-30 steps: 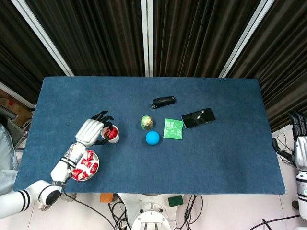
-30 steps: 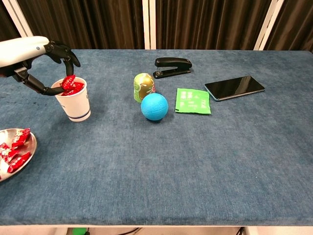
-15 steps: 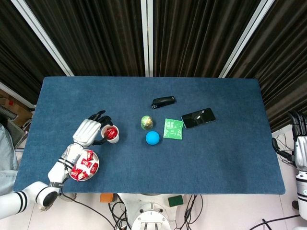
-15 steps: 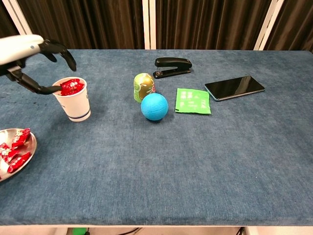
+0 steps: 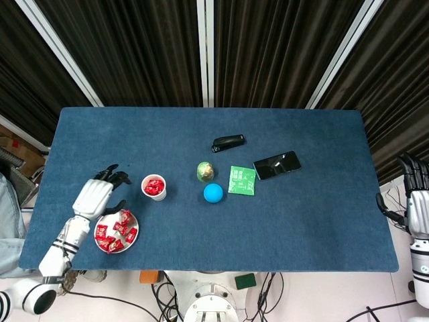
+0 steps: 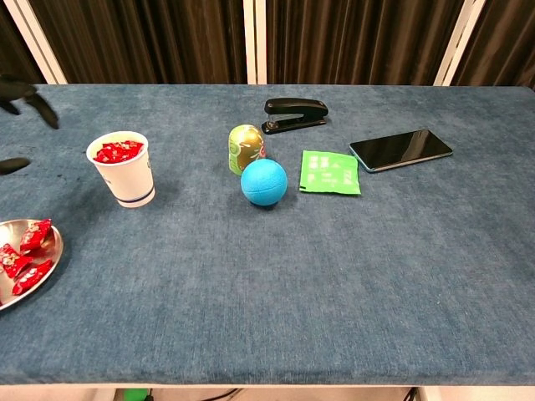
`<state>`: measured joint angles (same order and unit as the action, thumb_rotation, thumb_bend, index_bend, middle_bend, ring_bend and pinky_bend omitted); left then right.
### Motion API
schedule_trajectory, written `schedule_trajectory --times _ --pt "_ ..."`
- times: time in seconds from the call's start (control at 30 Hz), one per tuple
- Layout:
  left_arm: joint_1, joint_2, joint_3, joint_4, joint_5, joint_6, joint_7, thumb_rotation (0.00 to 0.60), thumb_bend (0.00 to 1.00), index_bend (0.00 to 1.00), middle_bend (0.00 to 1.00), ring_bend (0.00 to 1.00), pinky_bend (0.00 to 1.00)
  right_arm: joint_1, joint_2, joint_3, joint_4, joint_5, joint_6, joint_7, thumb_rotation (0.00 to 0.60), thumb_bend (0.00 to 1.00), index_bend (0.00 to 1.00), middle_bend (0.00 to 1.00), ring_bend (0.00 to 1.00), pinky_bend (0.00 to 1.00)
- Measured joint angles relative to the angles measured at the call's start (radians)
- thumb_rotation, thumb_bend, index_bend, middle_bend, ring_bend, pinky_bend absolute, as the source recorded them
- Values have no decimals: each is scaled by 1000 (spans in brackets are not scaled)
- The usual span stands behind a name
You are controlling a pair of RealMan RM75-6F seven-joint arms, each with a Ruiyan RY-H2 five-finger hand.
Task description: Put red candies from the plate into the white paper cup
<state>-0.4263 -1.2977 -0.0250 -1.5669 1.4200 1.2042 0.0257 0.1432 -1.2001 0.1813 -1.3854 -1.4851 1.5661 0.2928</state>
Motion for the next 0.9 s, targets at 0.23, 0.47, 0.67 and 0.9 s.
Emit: schedule_trajectory --times 0.23,0.47,0.67,0.9 --pt "77 19 92 -17 61 40 -20 600 307 357 231 67 216 1 0 -2 -6 -3 0 -7 600 352 0 0 0 0" --pt "109 12 125 -11 70 26 -25 600 304 370 230 67 218 1 -1 -5 -10 -7 2 -14 600 352 0 0 0 0" --pt "115 14 132 -17 64 -1 -15 600 299 399 229 67 217 0 3 -5 -18 -9 5 -20 600 351 0 0 0 0" --pt "117 -14 125 17 42 -27 2 600 295 402 229 67 217 2 2 -5 -21 -10 3 -24 600 352 0 0 0 0"
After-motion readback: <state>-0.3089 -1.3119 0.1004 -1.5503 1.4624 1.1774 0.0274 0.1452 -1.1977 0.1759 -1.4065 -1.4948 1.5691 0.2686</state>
